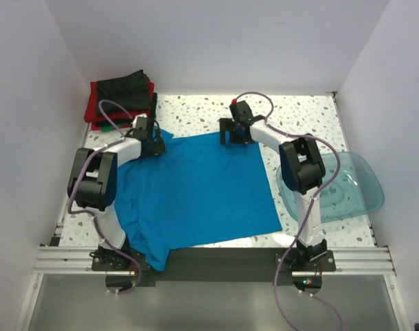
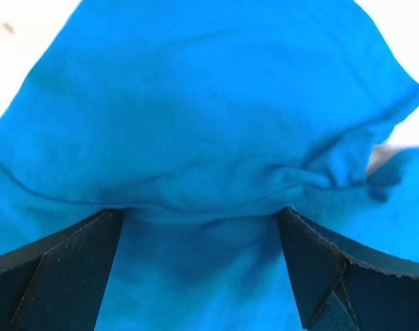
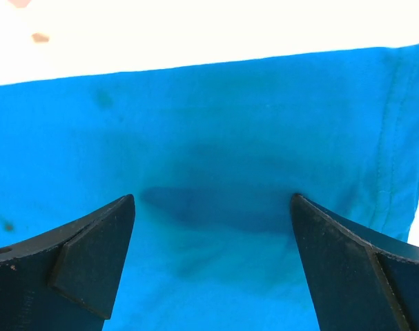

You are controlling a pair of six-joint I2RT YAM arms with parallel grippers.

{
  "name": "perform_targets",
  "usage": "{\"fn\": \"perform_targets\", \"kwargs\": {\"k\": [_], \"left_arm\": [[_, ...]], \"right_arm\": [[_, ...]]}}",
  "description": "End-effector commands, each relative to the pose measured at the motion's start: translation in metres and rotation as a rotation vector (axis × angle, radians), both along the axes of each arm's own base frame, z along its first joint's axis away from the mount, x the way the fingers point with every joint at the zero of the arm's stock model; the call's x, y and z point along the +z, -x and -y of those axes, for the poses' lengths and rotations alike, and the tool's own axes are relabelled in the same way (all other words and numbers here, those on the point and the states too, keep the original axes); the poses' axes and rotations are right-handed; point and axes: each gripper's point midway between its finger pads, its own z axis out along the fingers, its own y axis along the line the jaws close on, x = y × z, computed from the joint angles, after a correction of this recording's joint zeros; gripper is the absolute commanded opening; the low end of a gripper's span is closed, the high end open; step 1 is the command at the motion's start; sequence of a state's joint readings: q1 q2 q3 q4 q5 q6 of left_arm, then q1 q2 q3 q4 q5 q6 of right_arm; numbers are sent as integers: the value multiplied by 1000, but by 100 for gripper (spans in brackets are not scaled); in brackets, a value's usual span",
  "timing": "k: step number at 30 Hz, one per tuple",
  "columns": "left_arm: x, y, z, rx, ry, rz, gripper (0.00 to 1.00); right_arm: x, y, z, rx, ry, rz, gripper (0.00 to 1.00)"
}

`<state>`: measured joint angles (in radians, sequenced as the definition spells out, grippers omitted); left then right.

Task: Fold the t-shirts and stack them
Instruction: Flatten the tshirt out

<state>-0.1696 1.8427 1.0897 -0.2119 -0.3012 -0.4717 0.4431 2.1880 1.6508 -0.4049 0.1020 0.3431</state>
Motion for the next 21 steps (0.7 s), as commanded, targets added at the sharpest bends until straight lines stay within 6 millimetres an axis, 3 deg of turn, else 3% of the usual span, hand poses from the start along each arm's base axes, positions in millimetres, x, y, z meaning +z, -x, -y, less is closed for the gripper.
{"fn": "perform_targets", "kwargs": {"k": [1, 2, 7, 8, 9, 13, 14, 16, 17, 18, 21], "left_arm": [[7, -34, 14, -73, 44, 72, 100], [-2, -35, 18, -85, 50, 49, 100], [5, -67, 38, -164, 103, 99, 100], [-4, -70, 42, -180, 109, 83, 100], [4, -83, 46, -198, 113, 108, 100], [-2, -106, 67, -304, 96, 96, 100], [-12, -108, 74, -321, 79, 79, 100], [-2, -127, 81, -340, 59, 114, 100], [-17, -128, 80, -334, 48, 77, 100], [-3, -145, 84, -335, 48, 113, 100], [-7, -166, 84, -327, 32, 109, 100]], "right_arm": [[-12, -12, 35, -63, 64, -33, 99], [-13, -14, 40, -73, 67, -38, 99], [-20, -34, 66, -134, 83, -66, 99], [-21, -36, 75, -155, 91, -78, 99], [-16, -42, 75, -168, 75, -65, 99], [-18, -56, 95, -218, 61, -65, 99], [-22, -57, 103, -235, 61, -81, 98], [-17, -68, 108, -246, 44, -62, 99], [-20, -71, 109, -245, 44, -62, 99], [-13, -79, 110, -245, 45, -40, 99], [-12, -93, 114, -238, 45, -20, 99]]}}
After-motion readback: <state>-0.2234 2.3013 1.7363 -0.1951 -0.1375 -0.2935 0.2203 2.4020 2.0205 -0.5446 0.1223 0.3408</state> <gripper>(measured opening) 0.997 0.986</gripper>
